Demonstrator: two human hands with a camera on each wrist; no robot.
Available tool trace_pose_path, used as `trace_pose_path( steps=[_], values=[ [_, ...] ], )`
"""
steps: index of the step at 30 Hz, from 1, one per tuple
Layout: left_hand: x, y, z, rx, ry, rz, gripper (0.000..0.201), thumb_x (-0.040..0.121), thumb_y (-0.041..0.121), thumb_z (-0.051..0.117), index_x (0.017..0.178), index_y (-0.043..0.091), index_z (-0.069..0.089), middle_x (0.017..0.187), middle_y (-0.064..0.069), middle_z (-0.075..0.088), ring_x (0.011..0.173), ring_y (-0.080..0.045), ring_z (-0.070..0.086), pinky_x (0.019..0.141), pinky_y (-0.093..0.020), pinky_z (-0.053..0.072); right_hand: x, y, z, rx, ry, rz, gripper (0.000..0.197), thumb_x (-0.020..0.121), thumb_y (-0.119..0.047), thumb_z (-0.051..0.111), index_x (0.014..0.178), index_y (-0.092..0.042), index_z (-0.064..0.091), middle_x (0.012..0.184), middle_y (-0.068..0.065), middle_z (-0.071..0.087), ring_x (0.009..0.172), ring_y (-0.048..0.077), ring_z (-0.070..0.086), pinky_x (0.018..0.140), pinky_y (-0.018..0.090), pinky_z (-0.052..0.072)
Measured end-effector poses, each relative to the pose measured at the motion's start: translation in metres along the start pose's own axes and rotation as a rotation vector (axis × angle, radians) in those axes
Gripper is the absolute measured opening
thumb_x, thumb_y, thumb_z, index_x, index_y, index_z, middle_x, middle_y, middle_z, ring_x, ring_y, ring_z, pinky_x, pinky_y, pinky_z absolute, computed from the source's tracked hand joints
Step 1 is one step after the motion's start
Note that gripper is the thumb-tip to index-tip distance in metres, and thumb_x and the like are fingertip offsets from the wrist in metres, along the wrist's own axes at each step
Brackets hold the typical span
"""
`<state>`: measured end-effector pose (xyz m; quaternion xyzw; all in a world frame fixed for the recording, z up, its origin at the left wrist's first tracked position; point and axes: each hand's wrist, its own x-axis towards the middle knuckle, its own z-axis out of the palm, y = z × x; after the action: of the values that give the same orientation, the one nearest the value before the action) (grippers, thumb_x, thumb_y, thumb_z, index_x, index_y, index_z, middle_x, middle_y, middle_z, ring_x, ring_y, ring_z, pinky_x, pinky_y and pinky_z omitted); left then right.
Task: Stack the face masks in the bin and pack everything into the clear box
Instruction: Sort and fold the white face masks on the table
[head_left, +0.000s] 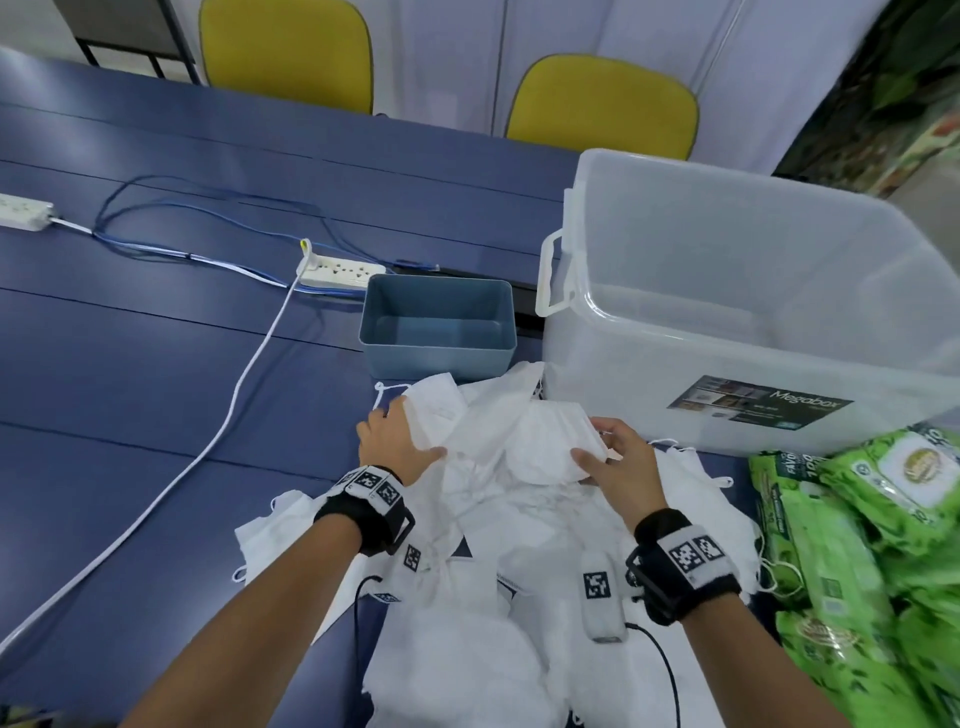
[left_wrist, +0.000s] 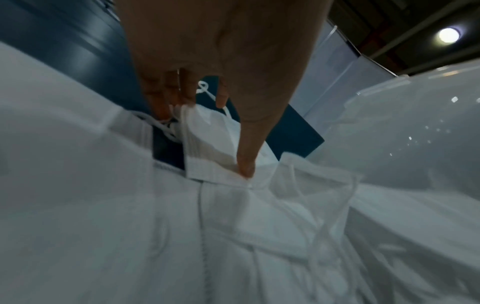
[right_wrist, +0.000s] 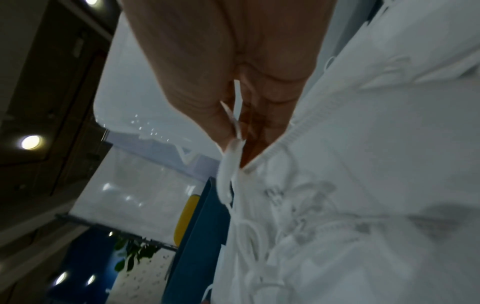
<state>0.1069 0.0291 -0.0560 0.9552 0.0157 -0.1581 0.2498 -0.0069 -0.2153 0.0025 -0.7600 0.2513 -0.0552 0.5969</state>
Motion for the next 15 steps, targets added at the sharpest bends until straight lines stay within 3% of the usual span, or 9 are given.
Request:
trace_pose_path(
  steps=[5,9,12,15],
  values=[
    [0.004,0.006,-0.011,-0.218,0.139,0.022,0.079,0.068,0.018,0.080,0.136,0.018,0.039,0.126,-0.016,0.046,0.118,-0.036,0.042,0.099,-0.039,0.034,-0.017,0.004,-0.020,0.176,0.063,0.041,0.033,0.086,0.007,0.061,0.097,-0.023,0.054,0.105,0.011,0.063,0.093,0.026,0.062,0.062,0.031,0.057],
    [-0.008,0.012,-0.025,-0.247,0.193,0.113,0.047,0.082,0.016,0.068,0.126,0.007,0.053,0.120,-0.017,0.056,0.113,-0.034,0.050,0.094,-0.037,0.036,-0.026,0.000,-0.023,0.349,0.083,0.115,0.030,0.086,0.011,0.058,0.098,-0.015,0.048,0.103,0.013,0.063,0.091,0.026,0.063,0.064,0.035,0.059],
    [-0.028,0.018,-0.037,-0.507,0.249,0.108,0.023,0.087,0.016,0.064,0.107,0.007,0.059,0.108,-0.014,0.059,0.099,-0.028,0.054,0.082,-0.033,0.039,-0.031,-0.010,-0.020,0.493,0.050,0.160,0.032,0.086,0.013,0.057,0.101,-0.013,0.046,0.103,0.014,0.063,0.089,0.026,0.064,0.064,0.033,0.060],
    [-0.051,0.025,-0.049,-0.905,0.125,0.072,0.017,0.087,0.016,0.064,0.102,0.014,0.057,0.104,-0.008,0.064,0.094,-0.025,0.060,0.079,-0.040,0.049,-0.036,-0.022,-0.013,0.633,-0.021,0.154,0.043,0.082,0.016,0.058,0.108,-0.016,0.048,0.105,0.015,0.063,0.089,0.027,0.065,0.066,0.035,0.060]
  ],
)
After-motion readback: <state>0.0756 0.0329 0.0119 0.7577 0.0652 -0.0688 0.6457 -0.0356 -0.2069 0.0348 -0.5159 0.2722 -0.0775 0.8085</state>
